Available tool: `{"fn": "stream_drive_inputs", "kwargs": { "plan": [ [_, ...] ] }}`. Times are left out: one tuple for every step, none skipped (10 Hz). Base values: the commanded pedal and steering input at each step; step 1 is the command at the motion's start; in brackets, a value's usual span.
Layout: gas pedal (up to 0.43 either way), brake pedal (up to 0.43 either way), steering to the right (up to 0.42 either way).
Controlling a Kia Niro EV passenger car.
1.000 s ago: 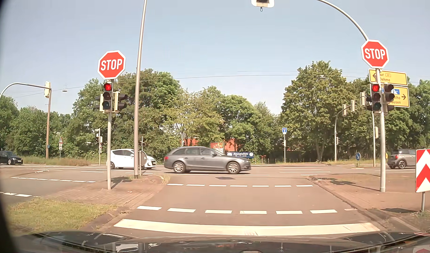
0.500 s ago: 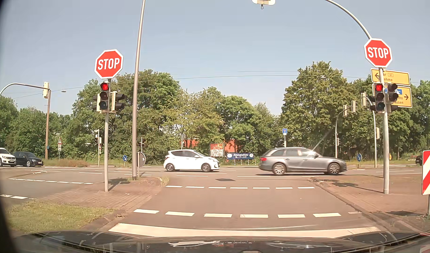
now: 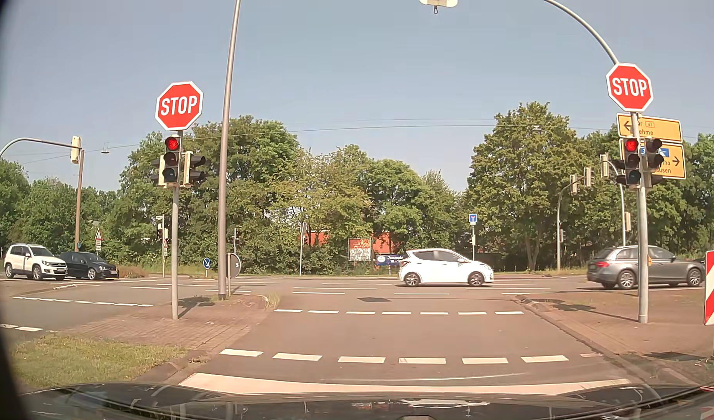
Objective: Follow the waypoints while adhering to traffic rules and regulations
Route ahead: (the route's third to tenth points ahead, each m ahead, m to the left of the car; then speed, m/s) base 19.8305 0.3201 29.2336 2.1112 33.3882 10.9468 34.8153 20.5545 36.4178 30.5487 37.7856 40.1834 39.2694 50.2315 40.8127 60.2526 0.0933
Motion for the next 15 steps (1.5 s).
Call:
{"fn": "stream_drive_inputs", "kwargs": {
  "plan": [
    [0.000,0.201,0.001],
    [0.000,0.201,0.001],
    [0.000,0.207,0.001],
    [0.000,0.220,0.001],
    [0.000,0.226,0.001],
    [0.000,0.232,0.001],
    [0.000,0.232,0.001],
    [0.000,0.232,0.001],
    [0.000,0.232,0.001],
    [0.000,0.232,0.001],
    [0.000,0.238,0.001],
    [0.000,0.238,0.001],
    [0.000,0.238,0.001],
    [0.000,0.244,0.001],
    [0.000,0.238,0.001]
  ]
}}
